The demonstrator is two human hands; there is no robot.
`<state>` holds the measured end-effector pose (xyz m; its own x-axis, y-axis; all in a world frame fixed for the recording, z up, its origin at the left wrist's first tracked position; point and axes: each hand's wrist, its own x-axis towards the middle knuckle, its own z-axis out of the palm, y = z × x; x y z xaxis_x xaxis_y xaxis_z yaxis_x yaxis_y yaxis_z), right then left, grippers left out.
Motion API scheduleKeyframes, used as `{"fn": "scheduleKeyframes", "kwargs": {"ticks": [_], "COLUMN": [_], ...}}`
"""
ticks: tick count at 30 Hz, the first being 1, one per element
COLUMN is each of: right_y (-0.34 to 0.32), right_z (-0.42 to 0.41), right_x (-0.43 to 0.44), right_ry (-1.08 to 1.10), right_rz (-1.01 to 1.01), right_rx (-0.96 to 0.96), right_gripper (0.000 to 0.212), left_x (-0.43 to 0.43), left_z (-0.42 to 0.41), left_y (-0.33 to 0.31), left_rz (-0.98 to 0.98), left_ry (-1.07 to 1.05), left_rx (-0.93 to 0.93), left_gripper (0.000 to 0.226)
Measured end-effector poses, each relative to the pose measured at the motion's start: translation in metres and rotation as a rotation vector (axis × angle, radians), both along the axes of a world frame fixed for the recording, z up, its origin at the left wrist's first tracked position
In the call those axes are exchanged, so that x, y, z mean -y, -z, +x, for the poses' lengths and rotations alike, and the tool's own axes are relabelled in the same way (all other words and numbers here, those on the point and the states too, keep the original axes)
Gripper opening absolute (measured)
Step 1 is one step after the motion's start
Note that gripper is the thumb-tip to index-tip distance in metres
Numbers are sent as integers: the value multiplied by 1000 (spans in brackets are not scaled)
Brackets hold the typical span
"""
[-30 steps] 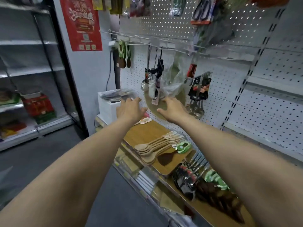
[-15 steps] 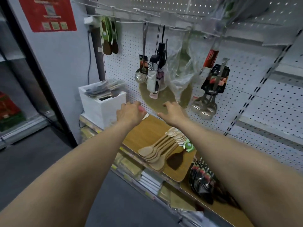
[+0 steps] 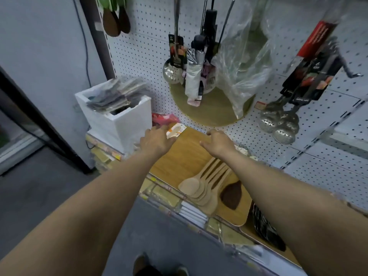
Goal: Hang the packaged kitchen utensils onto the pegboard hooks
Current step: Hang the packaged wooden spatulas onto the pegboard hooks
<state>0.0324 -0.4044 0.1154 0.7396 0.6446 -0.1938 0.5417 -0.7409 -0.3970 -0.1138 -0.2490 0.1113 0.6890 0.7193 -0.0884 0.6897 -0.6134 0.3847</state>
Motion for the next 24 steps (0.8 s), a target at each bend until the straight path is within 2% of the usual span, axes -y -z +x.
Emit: {"fn": "scheduleKeyframes", "kwargs": {"ticks": [6,11,18,24], "right_y": [65,117,183,227], "right_z": [18,26,31,48], "right_x": [-12,-25,-52,-67], "right_ry": [133,342,717,864], "right_rz": [-115,-184,-104,-89], "right_rx": [-168,-302,-521,-502], "right_gripper": [59,54,50,44], "left_x": [-57,-97,-147,-167], "left_z": [22,33,51,80], "left_y": [77,133,205,248], "left_rz": [-115,-223,-336,-348], "left_ry": [77,150,129,37], "left_rx": [-89,-169,-228,-149], "left_gripper": [58,58,59,57]}}
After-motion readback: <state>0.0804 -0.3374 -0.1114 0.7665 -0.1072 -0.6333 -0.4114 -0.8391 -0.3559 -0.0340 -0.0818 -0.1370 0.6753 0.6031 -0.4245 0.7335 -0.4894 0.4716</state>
